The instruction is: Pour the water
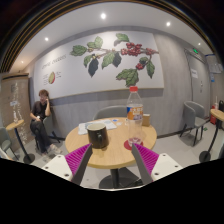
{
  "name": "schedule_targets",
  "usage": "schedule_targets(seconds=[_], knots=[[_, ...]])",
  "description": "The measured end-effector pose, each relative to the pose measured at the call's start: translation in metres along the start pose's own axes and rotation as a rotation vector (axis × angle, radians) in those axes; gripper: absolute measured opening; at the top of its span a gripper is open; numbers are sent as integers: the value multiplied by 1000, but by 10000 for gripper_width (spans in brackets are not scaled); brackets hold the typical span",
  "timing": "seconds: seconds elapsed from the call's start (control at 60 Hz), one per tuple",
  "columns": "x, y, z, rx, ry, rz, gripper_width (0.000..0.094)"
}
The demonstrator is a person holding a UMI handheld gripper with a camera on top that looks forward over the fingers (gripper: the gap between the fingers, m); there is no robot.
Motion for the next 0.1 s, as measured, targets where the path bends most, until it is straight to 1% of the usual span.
schedule_targets(seconds=[0.1], knots=[[20, 22, -26, -3, -59, -3, 857]])
Point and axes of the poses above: the point between the fingertips, and its own axes, seen from behind it with the camera up: z to the right, y down, x backward, against the way the camera looks, the point moved 7 cm from there along x, backward, against the way the camera looks, and after that the axes turned 5 degrees about y, right-handed, at the moved point
